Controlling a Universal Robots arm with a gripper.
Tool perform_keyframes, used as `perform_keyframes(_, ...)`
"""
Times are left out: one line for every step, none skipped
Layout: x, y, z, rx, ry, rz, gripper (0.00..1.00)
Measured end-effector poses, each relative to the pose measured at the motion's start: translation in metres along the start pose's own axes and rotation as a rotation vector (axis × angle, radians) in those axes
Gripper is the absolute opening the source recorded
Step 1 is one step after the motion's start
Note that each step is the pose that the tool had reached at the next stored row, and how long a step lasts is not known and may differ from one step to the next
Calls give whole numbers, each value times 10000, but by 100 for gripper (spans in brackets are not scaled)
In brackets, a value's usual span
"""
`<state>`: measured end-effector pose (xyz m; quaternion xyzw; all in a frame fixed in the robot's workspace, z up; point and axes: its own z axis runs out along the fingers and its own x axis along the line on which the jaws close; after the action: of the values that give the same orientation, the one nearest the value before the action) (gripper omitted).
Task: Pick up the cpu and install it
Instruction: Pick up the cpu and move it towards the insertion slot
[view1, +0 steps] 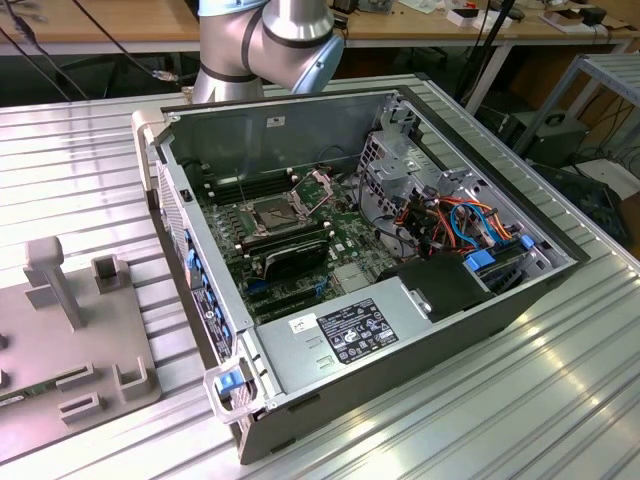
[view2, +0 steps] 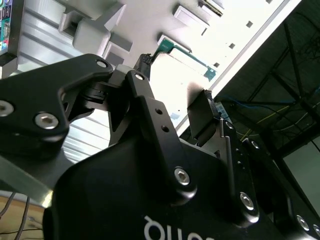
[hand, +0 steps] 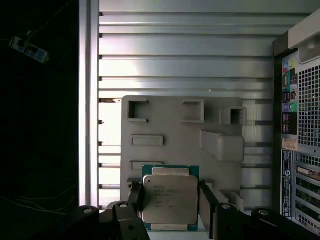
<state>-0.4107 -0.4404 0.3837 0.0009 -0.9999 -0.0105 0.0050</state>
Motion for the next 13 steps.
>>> perform_keyframes(-5, 0, 0, 0, 0, 0, 55)
perform_keyframes(-10, 0, 0, 0, 0, 0, 55)
perform_keyframes(-15, 0, -1, 0, 0, 0, 55)
perform_keyframes(-19, 0, -1, 1, 0, 0, 55)
perform_keyframes(-23, 0, 0, 0, 0, 0, 55)
perform_keyframes(-30, 0, -1, 1, 1, 0, 55)
perform_keyframes(-35, 0, 0, 0, -1, 0, 55)
perform_keyframes(-40, 0, 0, 0, 0, -1, 55)
perform_keyframes(-46, 0, -1, 1, 1, 0, 55)
perform_keyframes(-50, 0, -1, 1, 1, 0, 55)
perform_keyframes(-54, 0, -1, 1, 0, -1, 55)
perform_keyframes(-59, 0, -1, 1, 0, 0, 55)
perform_keyframes(-62, 0, -1, 0, -1, 0, 55)
